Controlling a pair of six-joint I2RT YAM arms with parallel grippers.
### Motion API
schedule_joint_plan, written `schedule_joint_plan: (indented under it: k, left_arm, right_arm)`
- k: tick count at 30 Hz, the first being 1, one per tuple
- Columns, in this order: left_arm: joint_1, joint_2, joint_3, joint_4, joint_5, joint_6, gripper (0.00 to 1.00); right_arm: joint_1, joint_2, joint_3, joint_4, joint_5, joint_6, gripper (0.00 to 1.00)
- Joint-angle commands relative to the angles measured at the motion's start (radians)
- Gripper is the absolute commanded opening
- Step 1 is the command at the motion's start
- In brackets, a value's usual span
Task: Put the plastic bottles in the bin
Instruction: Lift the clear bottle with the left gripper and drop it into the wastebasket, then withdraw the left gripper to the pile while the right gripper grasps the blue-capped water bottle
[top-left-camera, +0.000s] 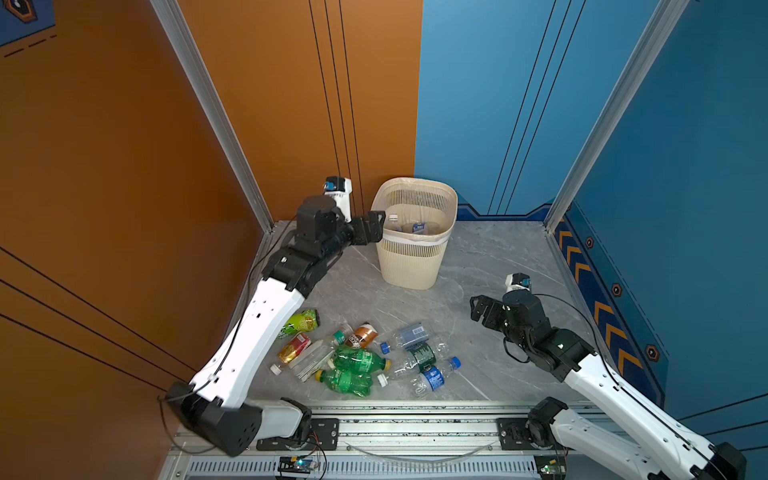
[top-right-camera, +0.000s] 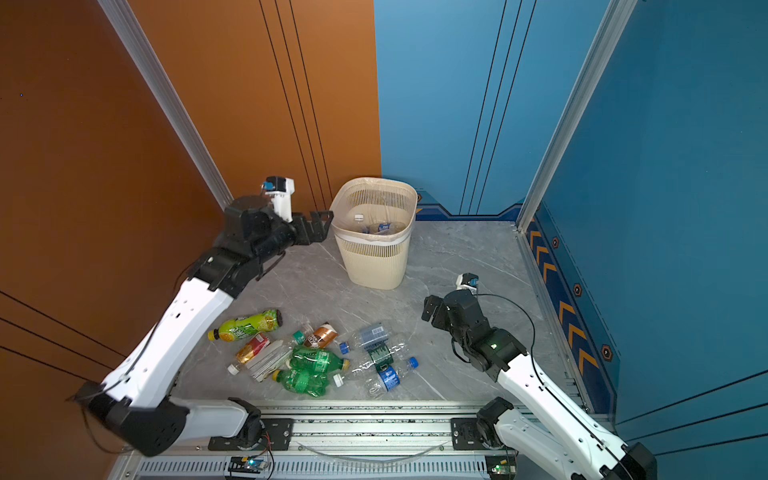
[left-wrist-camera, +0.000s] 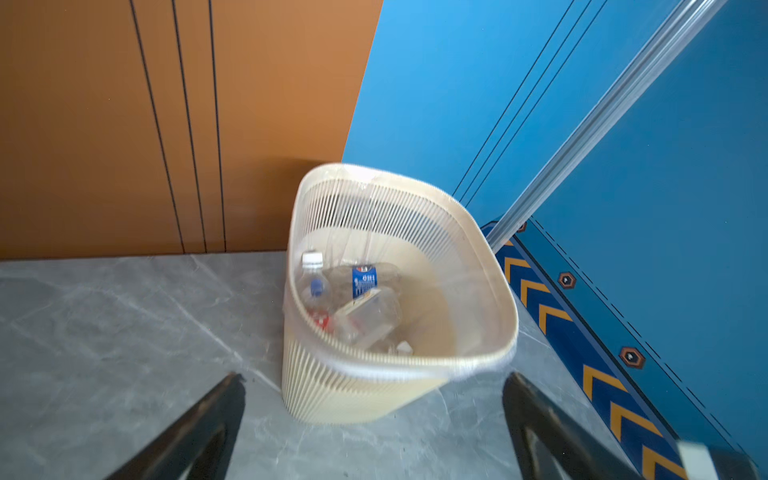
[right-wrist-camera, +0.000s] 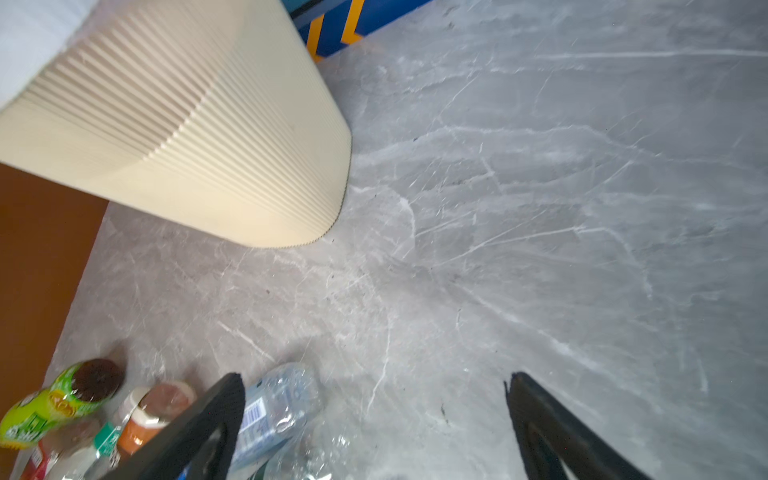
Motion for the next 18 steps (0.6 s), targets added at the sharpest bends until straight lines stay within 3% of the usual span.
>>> schedule_joint_plan:
  k: [1,4,7,13,18]
  left_arm:
    - [-0.002,-0.135,-0.250,0.090,-0.076,-0.096,0.98]
    - [0.004,-0.306,-0.462,0.078,-0.108,-0.163,0.98]
    - [0.011,-0.426,-0.571,0.045,-0.128,-0.194,0.98]
    - [0.034,-0.525,-0.646,-0.044,-0.123,-0.195,0.98]
    - [0.058,-0.563,-0.662,-0.068,-0.086,-0.190,0.98]
  right_arm:
    - [0.072,0.017,0.027,-0.099,0.054,0.106,1.00]
    - [0.166,0.013,0.017,-0.149,0.087,0.208,1.00]
    - [0.277,-0.001,-0.016,-0.182,0.115,0.341,1.00]
    - [0.532,-0.004,-0.095,-0.170,0.215,0.635,1.00]
    - [0.683,0.038,-0.138,-0.129,0.279,0.832,0.97]
